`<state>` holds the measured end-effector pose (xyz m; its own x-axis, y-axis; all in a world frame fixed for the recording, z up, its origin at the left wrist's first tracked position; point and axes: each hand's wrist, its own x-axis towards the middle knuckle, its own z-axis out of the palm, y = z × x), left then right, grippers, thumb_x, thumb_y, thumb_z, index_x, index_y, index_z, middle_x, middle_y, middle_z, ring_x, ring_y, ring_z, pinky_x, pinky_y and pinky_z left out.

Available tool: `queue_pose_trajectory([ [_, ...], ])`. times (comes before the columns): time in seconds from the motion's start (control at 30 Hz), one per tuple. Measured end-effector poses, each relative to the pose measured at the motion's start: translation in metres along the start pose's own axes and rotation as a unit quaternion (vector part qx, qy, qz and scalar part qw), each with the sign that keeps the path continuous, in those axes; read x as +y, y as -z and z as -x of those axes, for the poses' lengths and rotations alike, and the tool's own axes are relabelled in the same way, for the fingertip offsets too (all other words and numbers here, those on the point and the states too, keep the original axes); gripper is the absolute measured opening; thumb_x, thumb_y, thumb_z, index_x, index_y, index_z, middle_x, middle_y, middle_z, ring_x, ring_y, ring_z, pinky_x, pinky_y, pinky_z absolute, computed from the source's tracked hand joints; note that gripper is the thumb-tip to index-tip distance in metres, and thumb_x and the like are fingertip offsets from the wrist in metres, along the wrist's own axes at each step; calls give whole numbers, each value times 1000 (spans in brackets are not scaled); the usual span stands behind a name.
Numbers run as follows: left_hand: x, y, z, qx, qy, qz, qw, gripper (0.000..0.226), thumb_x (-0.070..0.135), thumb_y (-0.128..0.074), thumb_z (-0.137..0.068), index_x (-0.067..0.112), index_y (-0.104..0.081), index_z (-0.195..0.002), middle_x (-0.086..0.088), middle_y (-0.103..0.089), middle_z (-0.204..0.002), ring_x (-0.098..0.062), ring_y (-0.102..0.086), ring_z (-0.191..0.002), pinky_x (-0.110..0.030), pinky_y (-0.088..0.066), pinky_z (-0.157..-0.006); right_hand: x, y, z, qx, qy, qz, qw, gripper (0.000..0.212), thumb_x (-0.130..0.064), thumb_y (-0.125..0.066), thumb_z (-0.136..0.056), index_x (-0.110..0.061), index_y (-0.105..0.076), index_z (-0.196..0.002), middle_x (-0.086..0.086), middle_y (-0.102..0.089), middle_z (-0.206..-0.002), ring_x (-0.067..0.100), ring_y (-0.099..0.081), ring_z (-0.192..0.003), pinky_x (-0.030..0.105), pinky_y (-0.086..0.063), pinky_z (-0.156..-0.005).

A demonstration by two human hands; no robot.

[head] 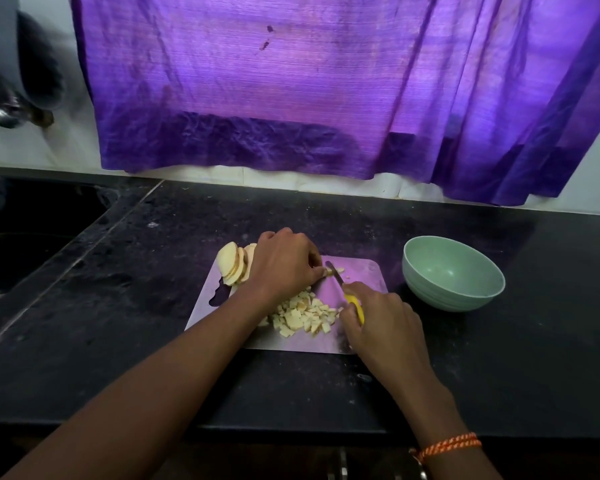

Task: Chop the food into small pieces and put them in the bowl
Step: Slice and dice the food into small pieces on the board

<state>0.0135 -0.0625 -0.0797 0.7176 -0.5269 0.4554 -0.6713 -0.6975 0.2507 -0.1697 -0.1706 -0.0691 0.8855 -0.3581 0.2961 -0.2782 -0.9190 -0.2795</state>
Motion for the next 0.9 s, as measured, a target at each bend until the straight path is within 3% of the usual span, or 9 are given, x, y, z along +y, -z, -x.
queue_pose_trajectory([
  [0.13,2,-1,-1,5,2,-14,1000,20,53,-79,-90,35,-85,-99,16,-75,-91,-8,-56,-99,-39,-45,-100,5,4,16,10,0,-4,1000,35,-44,-47,-102,-37,-55,-136,0,-54,-82,21,-48,-72,36,-39,-63],
  [0.33,-2,-1,-2,4,-1,-3,1000,21,54,-80,-90,36,-84,-99,18,-76,-94,-3,-47,-94,-39,-44,-98,12,4,27,40,-10,-43,998,39,-44,-52,-99,-38,-58,-137,1,-63,-79,20,-52,-71,36,-40,-61],
  [0.43,-7,3,-2,2,6,20,1000,19,52,-81,-89,36,-85,-99,18,-77,-93,-6,-56,-97,-41,-49,-100,5,3,20,54,-12,-65,996,42,-41,-51,-98,-37,-57,-140,-2,-57,-77,18,-52,-70,33,-37,-62],
  [0.57,-12,5,-3,-4,10,19,1000,17,51,-81,-88,37,-85,-97,18,-78,-93,-7,-61,-98,-44,-51,-99,-5,-4,4,43,-9,-27,999,46,-40,-48,-99,-38,-53,-144,4,-60,-87,22,-43,-74,34,-33,-65],
  [0.77,-12,4,-3,-12,4,16,1000,14,48,-82,-88,37,-85,-96,18,-78,-90,-5,-63,-89,-46,-57,-94,-4,-6,1,25,-5,-13,1000,43,-41,-47,-100,-38,-53,-142,6,-66,-92,23,-45,-75,34,-33,-65],
  [0.9,-11,1,-2,-2,2,11,1000,19,54,-80,-89,36,-85,-96,18,-77,-87,-3,-60,-87,-43,-52,-97,-8,-2,-2,1,3,-3,1000,39,-38,-46,-102,-35,-56,-139,5,-65,-97,21,-42,-76,34,-33,-67],
])
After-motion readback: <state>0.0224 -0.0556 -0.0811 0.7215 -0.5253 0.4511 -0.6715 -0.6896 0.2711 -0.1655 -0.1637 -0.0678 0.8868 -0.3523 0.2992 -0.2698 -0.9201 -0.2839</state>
